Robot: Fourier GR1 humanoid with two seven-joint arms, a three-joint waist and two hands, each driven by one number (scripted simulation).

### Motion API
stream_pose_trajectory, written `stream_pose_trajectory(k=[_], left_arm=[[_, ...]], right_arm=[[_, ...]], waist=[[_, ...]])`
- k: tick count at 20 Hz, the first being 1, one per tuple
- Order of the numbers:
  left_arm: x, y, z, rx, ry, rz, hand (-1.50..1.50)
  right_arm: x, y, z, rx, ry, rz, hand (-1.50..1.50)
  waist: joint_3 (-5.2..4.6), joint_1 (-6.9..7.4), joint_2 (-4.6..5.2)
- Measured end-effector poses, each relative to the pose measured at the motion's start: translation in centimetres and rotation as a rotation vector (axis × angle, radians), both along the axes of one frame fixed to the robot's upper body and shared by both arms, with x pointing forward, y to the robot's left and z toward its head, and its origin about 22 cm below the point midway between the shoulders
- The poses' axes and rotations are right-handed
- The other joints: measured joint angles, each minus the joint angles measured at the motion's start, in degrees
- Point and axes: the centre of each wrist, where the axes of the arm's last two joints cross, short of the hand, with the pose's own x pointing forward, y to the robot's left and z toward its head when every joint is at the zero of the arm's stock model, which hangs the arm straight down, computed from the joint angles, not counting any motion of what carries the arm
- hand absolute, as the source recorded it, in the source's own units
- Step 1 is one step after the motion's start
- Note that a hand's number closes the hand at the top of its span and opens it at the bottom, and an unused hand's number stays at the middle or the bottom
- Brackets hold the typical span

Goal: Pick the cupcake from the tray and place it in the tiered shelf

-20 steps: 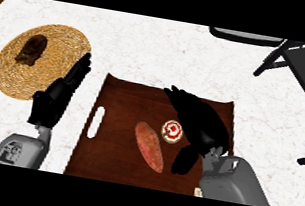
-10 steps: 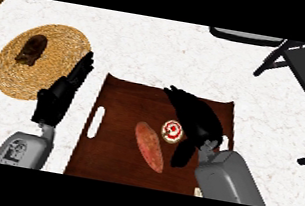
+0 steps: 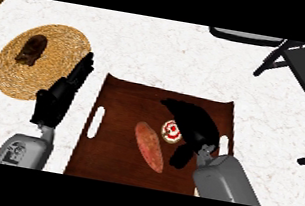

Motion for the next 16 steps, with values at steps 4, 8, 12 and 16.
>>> stream_pose_trajectory(k=[4, 8, 12, 16], left_arm=[[-0.2, -0.5, -0.5, 0.003, -0.006, 0.004, 0.00], [0.0, 0.4, -0.6, 0.006, -0.008, 0.006, 0.00], [0.0, 0.6, -0.4, 0.004, -0.010, 0.004, 0.00], [0.0, 0.4, -0.2, 0.007, -0.016, 0.007, 0.00]], right_arm=[[-0.8, -0.1, -0.3, -0.040, 0.000, 0.044, 1.50], [-0.5, -0.5, -0.9, -0.062, -0.047, 0.084, 1.50], [-0.3, -0.3, -1.2, -0.052, -0.082, 0.033, 1.50], [2.5, -3.3, -0.5, -0.068, -0.091, -0.396, 1.50]], waist=[[0.00, -0.05, -0.01], [-0.01, 0.01, -0.06], [-0.02, 0.18, -0.04], [-0.04, -0.61, 0.46]])
